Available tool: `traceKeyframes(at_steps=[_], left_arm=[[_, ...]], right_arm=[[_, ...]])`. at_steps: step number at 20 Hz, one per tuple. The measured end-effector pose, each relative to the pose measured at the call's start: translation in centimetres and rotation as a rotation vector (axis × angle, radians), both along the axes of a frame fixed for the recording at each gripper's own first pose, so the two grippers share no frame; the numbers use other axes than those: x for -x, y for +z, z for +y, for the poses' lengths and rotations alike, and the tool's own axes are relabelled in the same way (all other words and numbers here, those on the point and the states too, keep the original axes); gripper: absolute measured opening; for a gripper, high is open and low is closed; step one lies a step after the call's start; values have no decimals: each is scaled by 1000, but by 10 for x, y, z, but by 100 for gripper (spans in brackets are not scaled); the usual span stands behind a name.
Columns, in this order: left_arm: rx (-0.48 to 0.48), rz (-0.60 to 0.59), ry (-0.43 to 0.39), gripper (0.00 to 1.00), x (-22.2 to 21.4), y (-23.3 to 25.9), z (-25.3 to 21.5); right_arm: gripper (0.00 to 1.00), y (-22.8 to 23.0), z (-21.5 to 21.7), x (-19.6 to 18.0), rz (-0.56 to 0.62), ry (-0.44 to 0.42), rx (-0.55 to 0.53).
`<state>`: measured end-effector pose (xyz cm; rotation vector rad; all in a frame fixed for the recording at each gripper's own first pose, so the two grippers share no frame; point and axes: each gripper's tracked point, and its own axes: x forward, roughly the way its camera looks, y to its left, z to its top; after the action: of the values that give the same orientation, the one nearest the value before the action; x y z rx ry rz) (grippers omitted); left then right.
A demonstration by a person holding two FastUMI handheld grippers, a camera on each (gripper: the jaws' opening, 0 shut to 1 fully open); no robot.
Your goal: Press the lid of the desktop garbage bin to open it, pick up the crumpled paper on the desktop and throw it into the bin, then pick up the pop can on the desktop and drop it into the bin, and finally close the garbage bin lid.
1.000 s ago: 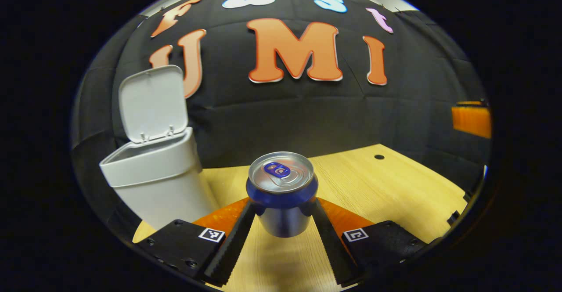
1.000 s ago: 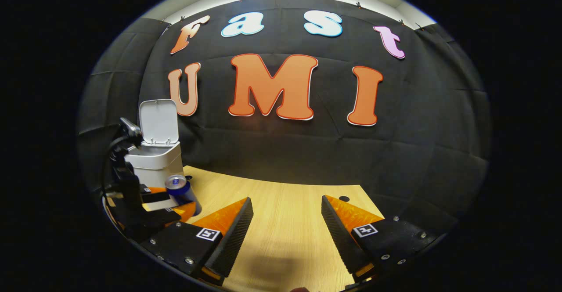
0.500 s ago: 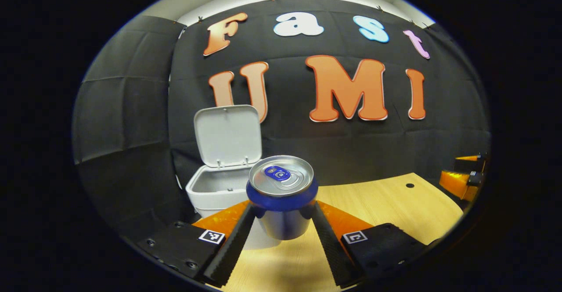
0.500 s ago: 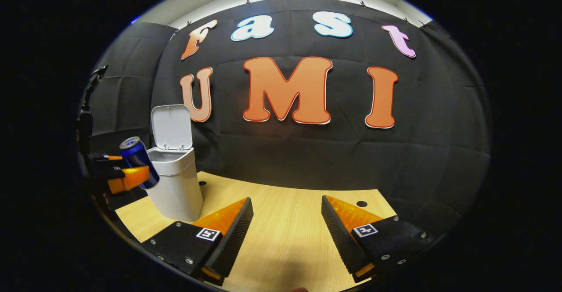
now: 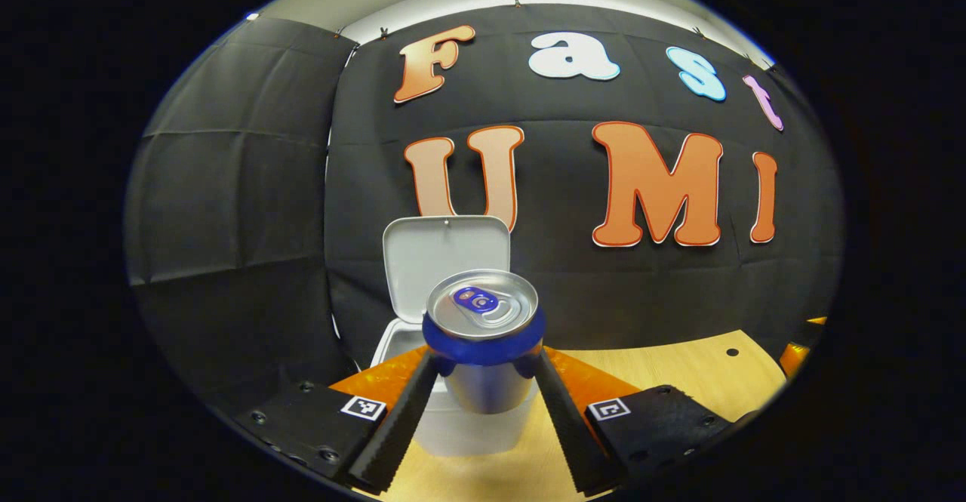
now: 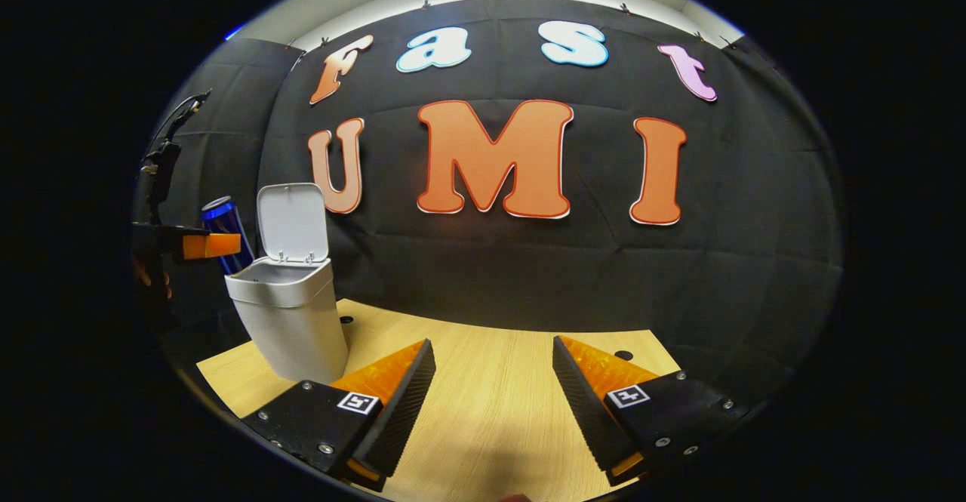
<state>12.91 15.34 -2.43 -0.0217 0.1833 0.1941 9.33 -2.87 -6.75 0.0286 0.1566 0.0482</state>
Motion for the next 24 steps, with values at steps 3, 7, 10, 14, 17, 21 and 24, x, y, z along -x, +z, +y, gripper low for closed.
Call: traceKeyframes(at_steps=[3,7,10,14,17,21,24], left_arm=[[-3,11,-4,82,-30,-3,17],[-20,35,-27,82,-76,-19,35],[-36,70,-31,84,-104,-39,47],[-35,101,-34,84,-121,-65,52],[-22,97,-37,89,-124,-65,54],[-14,64,-52,94,-119,-47,48],[5,10,-41,94,-113,-15,51]], right_arm=[[94,-4,-8,-1,11,-41,2],[94,-9,-20,2,34,-95,9],[94,-11,-23,5,45,-122,16],[94,-14,-26,10,60,-141,27],[94,-13,-27,13,59,-152,27],[94,-11,-27,17,53,-151,22],[94,-9,-25,18,47,-140,22]])
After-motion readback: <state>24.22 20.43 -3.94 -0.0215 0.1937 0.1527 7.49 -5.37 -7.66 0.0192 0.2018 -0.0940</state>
